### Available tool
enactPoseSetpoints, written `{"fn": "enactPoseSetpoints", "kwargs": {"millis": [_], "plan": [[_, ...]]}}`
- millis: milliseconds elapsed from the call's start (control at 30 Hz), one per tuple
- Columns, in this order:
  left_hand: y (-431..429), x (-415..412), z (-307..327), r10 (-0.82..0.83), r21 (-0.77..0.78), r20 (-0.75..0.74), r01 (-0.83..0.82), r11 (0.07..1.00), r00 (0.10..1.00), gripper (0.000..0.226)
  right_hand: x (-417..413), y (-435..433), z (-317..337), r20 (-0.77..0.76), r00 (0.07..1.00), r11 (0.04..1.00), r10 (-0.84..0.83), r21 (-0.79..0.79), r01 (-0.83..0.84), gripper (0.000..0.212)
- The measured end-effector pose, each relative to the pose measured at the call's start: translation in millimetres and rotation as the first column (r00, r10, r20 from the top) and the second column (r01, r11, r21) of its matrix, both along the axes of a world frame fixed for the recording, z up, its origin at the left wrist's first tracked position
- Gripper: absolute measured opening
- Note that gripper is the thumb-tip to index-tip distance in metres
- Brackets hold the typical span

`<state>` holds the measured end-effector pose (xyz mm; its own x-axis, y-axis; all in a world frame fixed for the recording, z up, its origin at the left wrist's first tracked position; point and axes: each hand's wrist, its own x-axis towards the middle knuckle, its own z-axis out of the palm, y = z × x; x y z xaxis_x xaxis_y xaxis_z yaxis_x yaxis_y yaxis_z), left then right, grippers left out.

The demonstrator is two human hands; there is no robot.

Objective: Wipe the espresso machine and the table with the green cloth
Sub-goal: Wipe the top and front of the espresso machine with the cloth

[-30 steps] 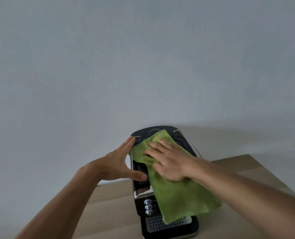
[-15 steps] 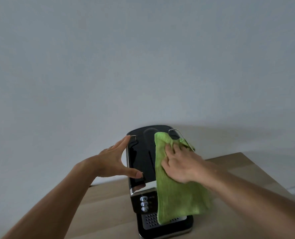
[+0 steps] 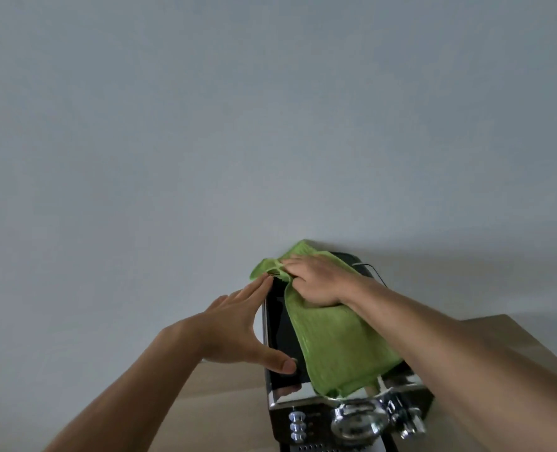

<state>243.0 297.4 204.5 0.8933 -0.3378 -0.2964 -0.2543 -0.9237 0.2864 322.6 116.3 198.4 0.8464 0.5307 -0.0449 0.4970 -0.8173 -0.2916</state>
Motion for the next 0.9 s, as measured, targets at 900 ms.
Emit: {"fn": "enactPoseSetpoints", "kwargs": {"millis": [900], "plan": [[-1.3, -0.2, 4.7, -0.003, 0.115, 0.018, 0.001, 0.993, 1.0, 0.133, 69.9, 6.5, -3.4, -0.169, 0.962, 0.964, 0.215, 0.194, -0.181, 0.057]]}}
